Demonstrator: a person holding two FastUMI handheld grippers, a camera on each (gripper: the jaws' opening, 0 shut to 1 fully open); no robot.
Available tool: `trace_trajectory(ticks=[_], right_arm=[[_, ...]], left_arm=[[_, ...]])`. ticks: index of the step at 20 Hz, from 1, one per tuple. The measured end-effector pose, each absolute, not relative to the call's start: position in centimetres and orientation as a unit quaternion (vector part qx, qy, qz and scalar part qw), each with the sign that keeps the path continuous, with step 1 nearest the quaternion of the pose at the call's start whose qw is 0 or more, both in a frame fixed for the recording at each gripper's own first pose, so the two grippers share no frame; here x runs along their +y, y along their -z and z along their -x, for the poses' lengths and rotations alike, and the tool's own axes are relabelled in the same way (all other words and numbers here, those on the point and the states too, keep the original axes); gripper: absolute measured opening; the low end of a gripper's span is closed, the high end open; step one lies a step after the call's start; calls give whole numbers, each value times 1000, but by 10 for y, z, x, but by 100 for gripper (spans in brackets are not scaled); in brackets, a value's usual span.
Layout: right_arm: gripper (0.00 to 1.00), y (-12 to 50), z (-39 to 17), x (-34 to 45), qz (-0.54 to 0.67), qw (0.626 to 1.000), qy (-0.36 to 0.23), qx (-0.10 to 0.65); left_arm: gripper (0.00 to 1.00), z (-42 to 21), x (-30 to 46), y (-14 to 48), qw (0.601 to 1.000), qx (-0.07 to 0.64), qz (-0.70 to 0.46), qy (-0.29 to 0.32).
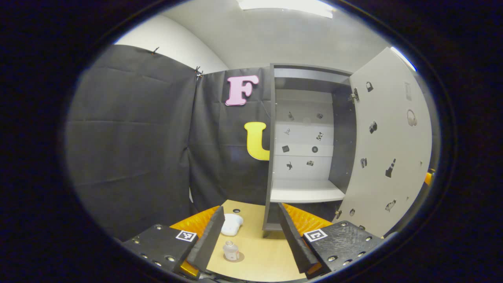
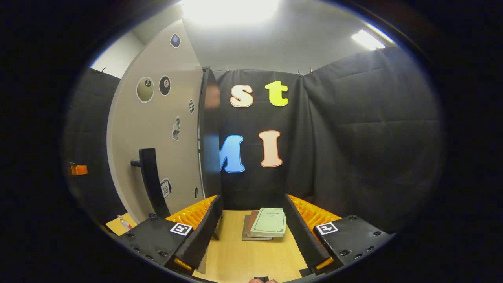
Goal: Open the cabinet door with the right hand, grasp the bottle in the cabinet with the left hand and place it on the coaster, then close the cabinet door with the right hand.
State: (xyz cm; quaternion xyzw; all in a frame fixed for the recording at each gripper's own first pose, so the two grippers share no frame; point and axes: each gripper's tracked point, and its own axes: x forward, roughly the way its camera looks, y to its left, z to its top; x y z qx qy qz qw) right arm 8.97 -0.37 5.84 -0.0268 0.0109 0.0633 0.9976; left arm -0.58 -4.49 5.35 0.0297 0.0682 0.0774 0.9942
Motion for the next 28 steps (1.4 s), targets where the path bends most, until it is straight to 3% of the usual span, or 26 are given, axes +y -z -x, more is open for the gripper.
trace_trajectory(ticks=[2,3,4,5,10,14,15,18,19,20,21,22,28], right_arm=[[94,-63,-88,9,17,996,-86,16],[100,-65,-87,14,14,995,-94,16],[94,-69,-86,19,13,995,-98,12],[98,-72,-85,24,14,995,-102,11],[98,-80,-77,54,22,993,-116,11],[91,-78,-70,57,33,996,-78,25],[95,-80,-70,60,42,996,-73,24],[95,-79,-67,71,51,996,-64,28],[91,-78,-65,78,45,996,-66,31],[95,-77,-63,86,37,996,-70,32],[92,-75,-62,97,29,996,-77,33],[95,-75,-62,108,23,995,-86,34],[92,-68,-59,187,9,989,-146,33]], left_arm=[[83,7,-59,-50,995,67,-25,-72],[82,7,-62,-47,995,66,-27,-69],[82,6,-65,-45,995,67,-32,-67],[82,5,-66,-41,995,69,-37,-66],[82,-14,-65,-26,996,75,-21,-37],[82,-30,-46,-16,997,80,-1,-17],[82,-32,-39,-14,997,81,7,-15],[84,-41,-14,-11,996,81,26,-13],[82,-44,-6,-9,996,80,29,-15],[82,-48,4,-9,996,80,27,-19],[82,-50,14,-8,996,81,24,-24],[83,-51,24,-8,996,80,21,-29],[83,-60,64,0,995,84,24,-43]])
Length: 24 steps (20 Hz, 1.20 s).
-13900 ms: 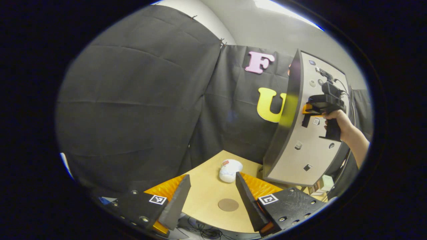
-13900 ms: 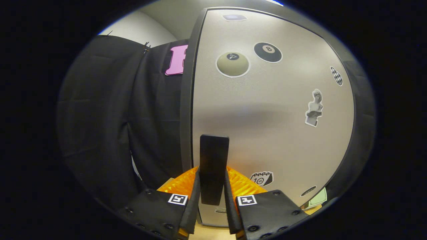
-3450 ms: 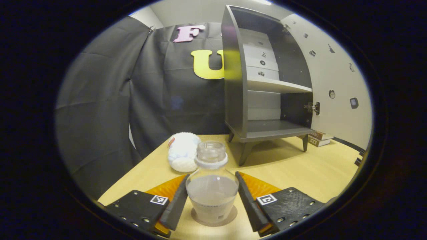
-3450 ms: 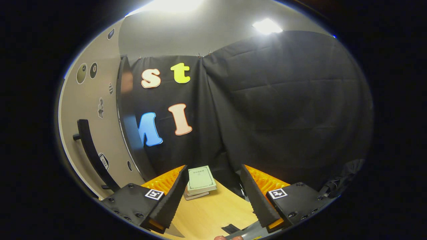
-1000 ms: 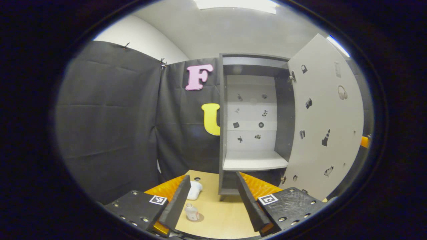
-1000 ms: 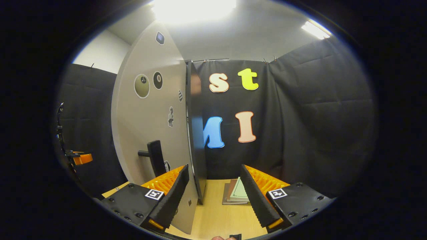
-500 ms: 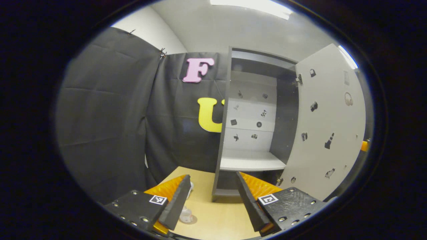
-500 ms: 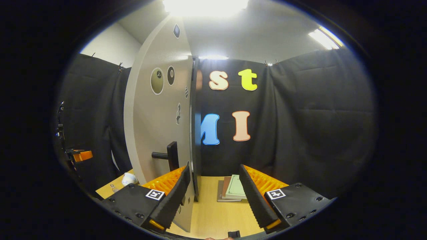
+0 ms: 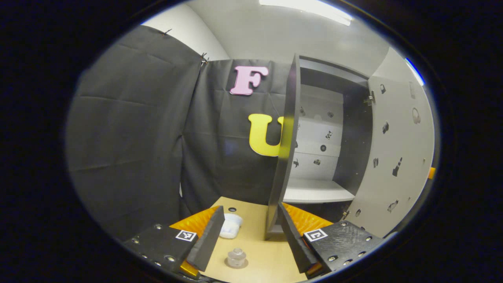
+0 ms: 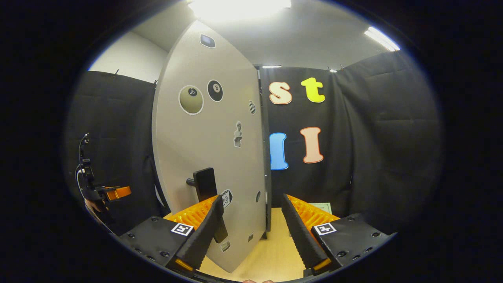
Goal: Open the cabinet door with the right hand, grasp the bottle in the cabinet with the left hand and place it on the coaster, then close the cabinet door with the right hand.
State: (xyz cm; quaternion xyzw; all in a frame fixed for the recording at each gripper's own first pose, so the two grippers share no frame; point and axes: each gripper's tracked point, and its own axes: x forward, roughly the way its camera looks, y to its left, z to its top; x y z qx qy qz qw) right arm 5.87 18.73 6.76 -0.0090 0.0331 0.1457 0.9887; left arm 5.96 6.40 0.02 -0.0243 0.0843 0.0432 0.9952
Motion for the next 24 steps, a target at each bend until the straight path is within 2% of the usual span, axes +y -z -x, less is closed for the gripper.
trace_trajectory(ticks=[2,3,7,8,13,17,19,20,23,24], right_arm=[[95,-63,-59,211,2,986,-162,38],[92,-62,-61,221,1,985,-169,39],[92,-61,-73,261,4,980,-194,42],[96,-60,-75,271,5,979,-198,42],[97,-51,-91,340,2,970,-240,45],[98,-50,-108,370,36,970,-237,31],[97,-51,-111,376,41,971,-234,32],[98,-53,-110,375,44,972,-229,32],[99,-54,-112,374,51,976,-211,34],[94,-54,-113,372,52,977,-206,36]], left_arm=[[84,-61,75,3,995,88,20,-46],[83,-62,80,4,995,89,20,-46],[83,-68,99,11,994,95,17,-53],[83,-71,103,16,994,98,13,-56],[84,-93,119,18,995,94,16,-35],[82,-100,135,20,995,92,23,-19],[85,-103,139,22,996,88,26,-7],[82,-105,141,25,996,87,23,-4],[82,-114,133,48,995,97,26,13],[82,-115,127,51,995,97,28,21]])
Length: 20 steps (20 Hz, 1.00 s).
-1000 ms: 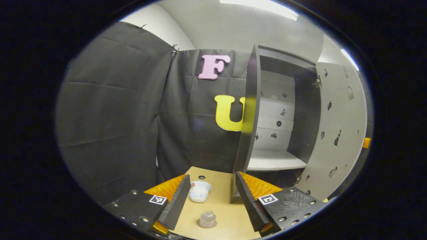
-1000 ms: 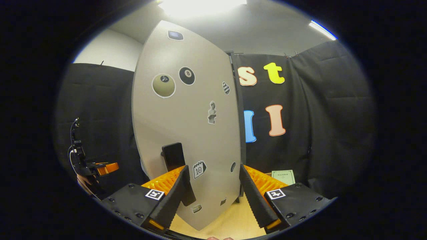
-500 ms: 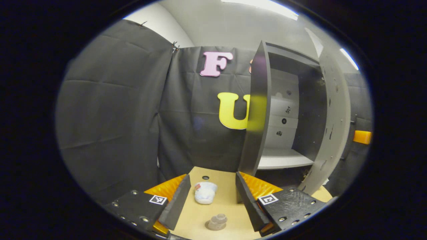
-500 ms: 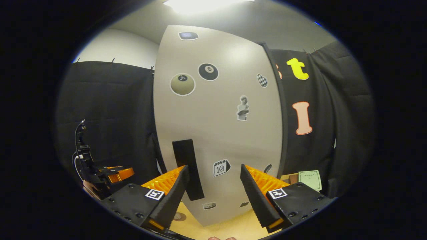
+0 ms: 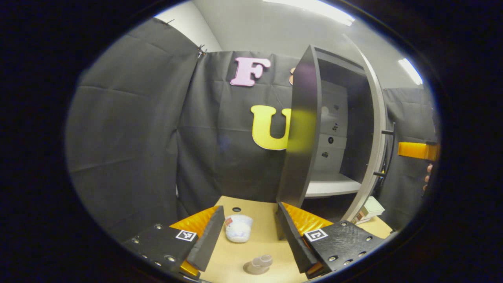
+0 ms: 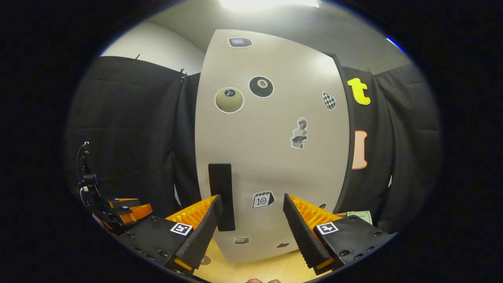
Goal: Open the cabinet door with the right hand, grasp the bottle in the cabinet with the left hand and place it on the coaster, then close the cabinet door with the right hand.
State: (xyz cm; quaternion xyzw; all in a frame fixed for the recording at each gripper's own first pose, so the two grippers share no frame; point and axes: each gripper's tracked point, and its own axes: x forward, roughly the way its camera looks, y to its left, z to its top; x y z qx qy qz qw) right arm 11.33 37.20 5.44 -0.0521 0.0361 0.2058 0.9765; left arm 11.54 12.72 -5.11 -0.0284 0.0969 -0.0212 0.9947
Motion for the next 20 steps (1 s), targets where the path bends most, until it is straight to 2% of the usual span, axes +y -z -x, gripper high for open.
trace_trajectory(ticks=[1,2,5,6,7,8,11,20], right_arm=[[94,-54,-115,369,52,977,-201,37],[98,-55,-116,364,50,979,-195,38],[98,-55,-119,346,43,982,-177,39],[94,-56,-121,338,39,984,-171,37],[99,-56,-122,330,34,985,-166,35],[99,-57,-123,320,30,986,-160,32],[98,-53,-129,295,31,986,-162,36],[98,-59,-155,218,35,990,-135,18]], left_arm=[[82,-115,119,50,995,95,31,31],[82,-115,112,48,994,93,32,42],[82,-121,95,48,993,94,28,66],[82,-125,92,53,992,101,24,67],[84,-128,86,54,992,104,20,70],[82,-129,80,51,992,102,16,73],[83,-130,59,36,993,84,18,80],[82,-126,19,9,996,61,12,65]])
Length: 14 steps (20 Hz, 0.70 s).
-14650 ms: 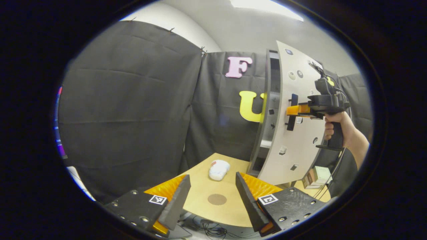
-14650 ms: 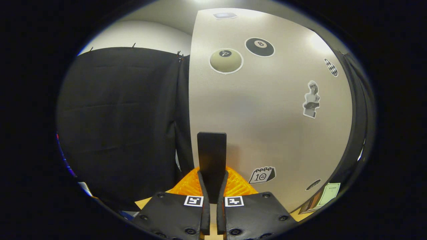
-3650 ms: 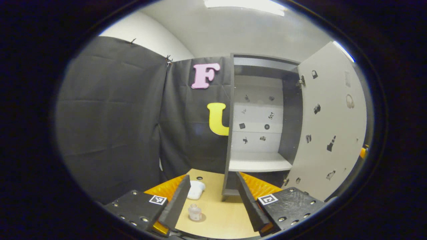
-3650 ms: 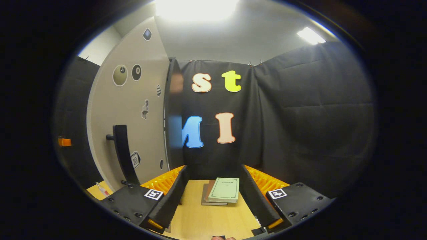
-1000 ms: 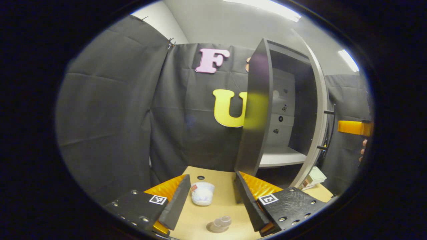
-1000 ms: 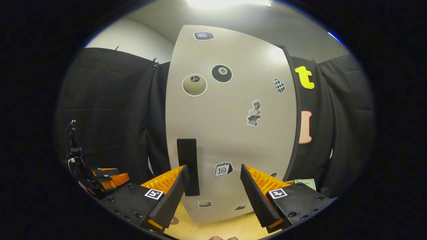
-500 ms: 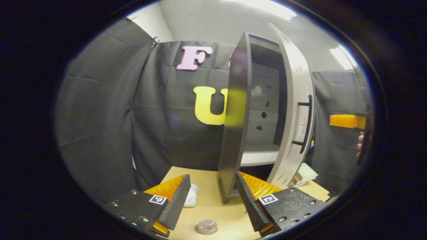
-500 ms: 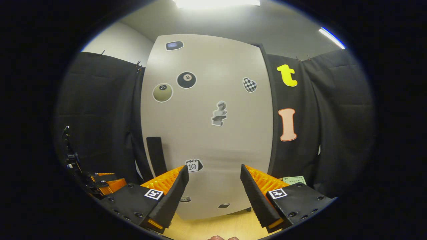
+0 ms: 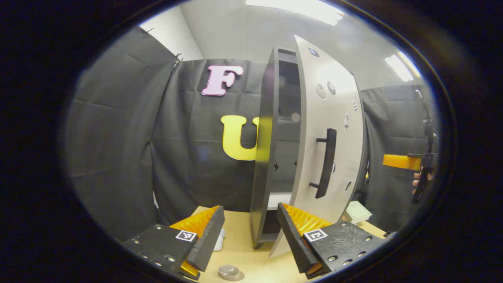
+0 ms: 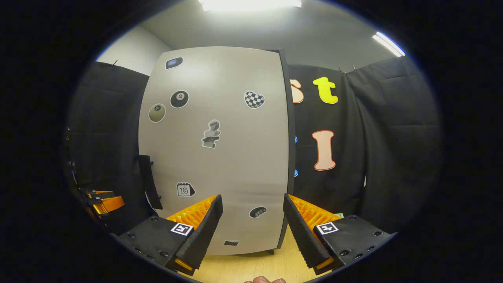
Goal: Open the cabinet door with the right hand, grasp the bottle in the cabinet with the left hand and place it on the coaster, then close the cabinet door with the right hand.
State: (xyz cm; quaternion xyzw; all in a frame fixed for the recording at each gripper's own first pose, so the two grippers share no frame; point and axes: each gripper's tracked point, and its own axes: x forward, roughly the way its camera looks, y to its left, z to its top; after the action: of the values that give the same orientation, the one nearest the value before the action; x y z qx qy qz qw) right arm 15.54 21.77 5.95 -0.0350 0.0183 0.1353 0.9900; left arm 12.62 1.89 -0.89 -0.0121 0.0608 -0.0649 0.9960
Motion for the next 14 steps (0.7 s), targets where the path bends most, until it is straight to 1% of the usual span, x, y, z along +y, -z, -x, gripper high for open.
trace_trajectory(ticks=[1,2,6,7,14], right_arm=[[98,-60,-156,212,30,990,-135,20],[98,-59,-158,206,25,991,-132,22],[98,-53,-159,180,8,992,-120,37],[98,-51,-159,173,6,992,-115,41],[98,-51,-161,136,6,995,-94,40]], left_arm=[[82,-124,15,7,996,60,20,67],[84,-124,9,4,996,57,30,70],[82,-132,3,-12,996,41,50,68],[83,-134,5,-13,996,38,49,65],[82,-149,4,-23,997,28,47,58]])
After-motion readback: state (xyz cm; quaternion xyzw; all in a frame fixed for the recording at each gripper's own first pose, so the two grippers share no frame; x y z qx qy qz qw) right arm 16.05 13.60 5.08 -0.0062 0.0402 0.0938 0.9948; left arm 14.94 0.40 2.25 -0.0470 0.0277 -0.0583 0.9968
